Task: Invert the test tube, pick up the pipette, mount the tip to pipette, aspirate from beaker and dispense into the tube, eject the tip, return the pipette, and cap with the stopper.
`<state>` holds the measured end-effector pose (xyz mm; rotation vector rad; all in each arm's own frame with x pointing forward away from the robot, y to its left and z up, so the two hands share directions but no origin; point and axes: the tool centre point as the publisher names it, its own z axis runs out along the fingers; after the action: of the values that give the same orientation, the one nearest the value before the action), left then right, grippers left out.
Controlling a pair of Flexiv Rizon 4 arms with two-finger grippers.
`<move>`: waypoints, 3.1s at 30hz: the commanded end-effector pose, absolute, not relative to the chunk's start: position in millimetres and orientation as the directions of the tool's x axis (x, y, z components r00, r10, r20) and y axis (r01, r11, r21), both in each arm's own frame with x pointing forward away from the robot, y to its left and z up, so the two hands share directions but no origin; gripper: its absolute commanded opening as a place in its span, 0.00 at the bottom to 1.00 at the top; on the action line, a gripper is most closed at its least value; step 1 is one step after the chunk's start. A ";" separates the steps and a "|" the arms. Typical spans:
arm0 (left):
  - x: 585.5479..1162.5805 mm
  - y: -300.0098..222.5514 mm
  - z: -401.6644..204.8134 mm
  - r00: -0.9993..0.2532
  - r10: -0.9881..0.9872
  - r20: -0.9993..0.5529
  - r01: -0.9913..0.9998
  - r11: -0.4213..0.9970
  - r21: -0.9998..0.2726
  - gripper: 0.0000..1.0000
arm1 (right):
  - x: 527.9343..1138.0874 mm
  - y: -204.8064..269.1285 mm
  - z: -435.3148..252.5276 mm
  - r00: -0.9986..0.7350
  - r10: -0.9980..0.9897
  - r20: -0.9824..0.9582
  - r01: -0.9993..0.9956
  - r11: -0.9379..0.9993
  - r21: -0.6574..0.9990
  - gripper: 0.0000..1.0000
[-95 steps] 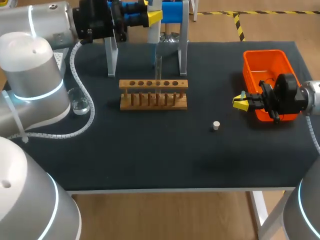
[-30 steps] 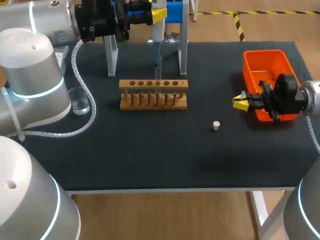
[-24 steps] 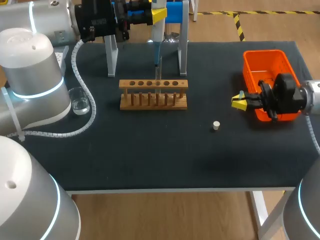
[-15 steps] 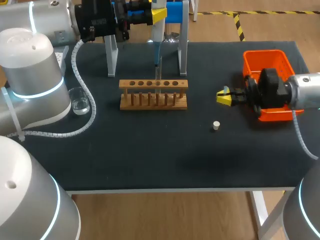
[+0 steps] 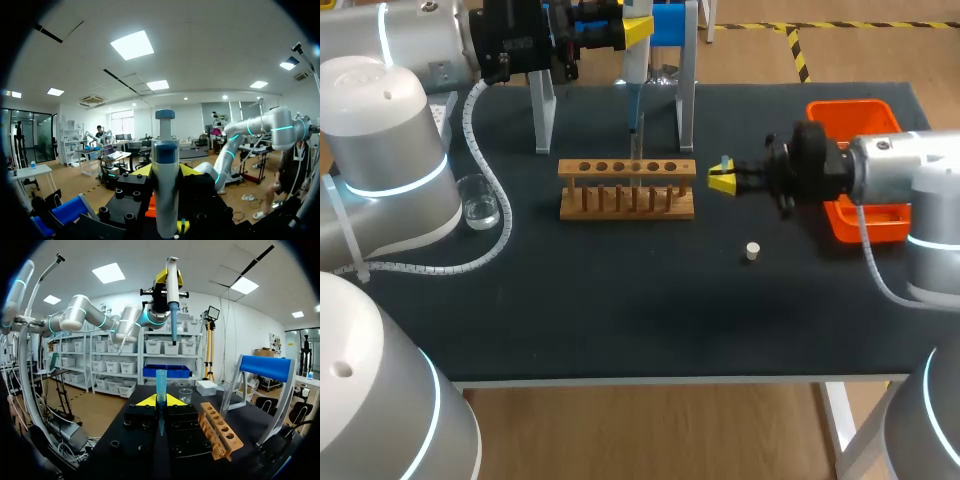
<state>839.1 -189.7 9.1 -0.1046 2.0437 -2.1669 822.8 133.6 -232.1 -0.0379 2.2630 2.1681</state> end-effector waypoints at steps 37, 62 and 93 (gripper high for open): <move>839.4 -188.6 9.7 -0.985 -0.161 -0.059 0.068 -0.051 -0.996 0.00 | 844.6 235.5 -219.2 -0.994 -0.109 -0.026 -0.026 -0.006 1.000 0.00; 839.4 -188.6 9.7 -0.985 -0.161 -0.059 0.068 -0.051 -0.996 0.00 | 841.6 254.0 -219.3 -0.990 -0.140 -0.009 -0.008 -0.008 1.000 0.00; 839.4 -188.6 9.7 -0.985 -0.161 -0.059 0.068 -0.051 -0.996 0.00 | 842.0 255.4 -213.4 -0.990 -0.143 -0.010 -0.008 -0.008 1.000 0.00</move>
<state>839.1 -189.7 9.1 -0.1047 2.0437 -2.1669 842.3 256.2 -214.7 -0.1728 2.2735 2.2964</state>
